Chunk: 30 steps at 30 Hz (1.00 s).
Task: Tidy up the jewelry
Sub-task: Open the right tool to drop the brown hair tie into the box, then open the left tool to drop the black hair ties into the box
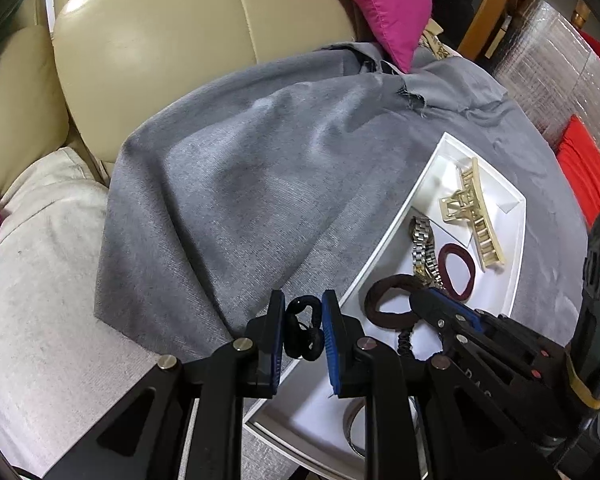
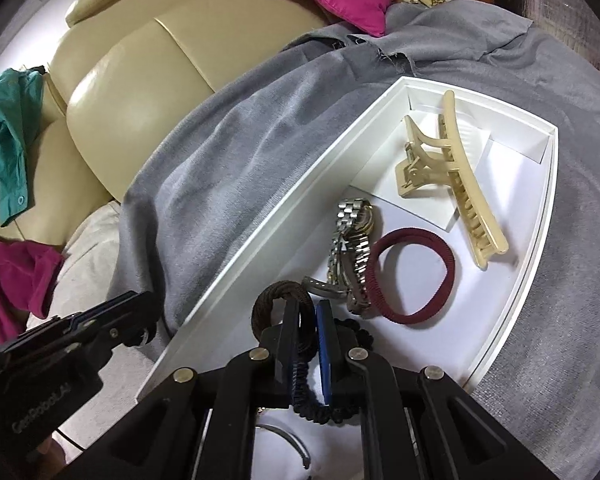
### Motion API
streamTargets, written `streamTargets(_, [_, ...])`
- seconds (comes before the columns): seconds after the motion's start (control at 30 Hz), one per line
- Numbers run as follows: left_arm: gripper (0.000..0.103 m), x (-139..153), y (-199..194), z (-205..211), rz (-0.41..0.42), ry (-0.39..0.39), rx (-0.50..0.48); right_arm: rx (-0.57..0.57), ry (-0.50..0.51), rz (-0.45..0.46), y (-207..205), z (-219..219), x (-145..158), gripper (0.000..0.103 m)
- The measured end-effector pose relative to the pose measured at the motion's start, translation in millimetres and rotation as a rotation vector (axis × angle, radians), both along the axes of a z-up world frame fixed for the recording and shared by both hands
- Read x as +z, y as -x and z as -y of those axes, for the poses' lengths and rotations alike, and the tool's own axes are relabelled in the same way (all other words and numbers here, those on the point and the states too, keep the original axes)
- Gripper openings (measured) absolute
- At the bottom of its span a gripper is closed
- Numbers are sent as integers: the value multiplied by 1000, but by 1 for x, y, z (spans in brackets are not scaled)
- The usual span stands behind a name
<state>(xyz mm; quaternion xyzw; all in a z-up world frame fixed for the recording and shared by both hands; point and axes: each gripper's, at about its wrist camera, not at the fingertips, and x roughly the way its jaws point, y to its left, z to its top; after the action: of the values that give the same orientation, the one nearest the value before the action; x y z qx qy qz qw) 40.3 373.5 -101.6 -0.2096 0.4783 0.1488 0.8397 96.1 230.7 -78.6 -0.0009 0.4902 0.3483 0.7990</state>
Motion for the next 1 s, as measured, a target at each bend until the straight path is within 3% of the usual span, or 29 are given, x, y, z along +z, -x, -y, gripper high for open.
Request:
streamTargets(0.37, [19, -2, 8, 17, -12, 10, -54, -3, -7, -52, -18, 2, -3, 11])
streamTargets(0.53, [19, -7, 12, 21, -27, 16, -66, 21, -45, -133, -20, 2, -5, 12])
streamTargets(0.6, [19, -9, 12, 22, -37, 23, -72, 27, -65, -149, -20, 4, -4, 14])
streamTargets(0.73, [19, -12, 10, 32, -46, 27, -118, 34, -119, -168, -23, 16, 5, 32])
streamTargets(1.0, [19, -18, -6, 65, -64, 70, -247, -47, -230, -128, -30, 68, 34, 33])
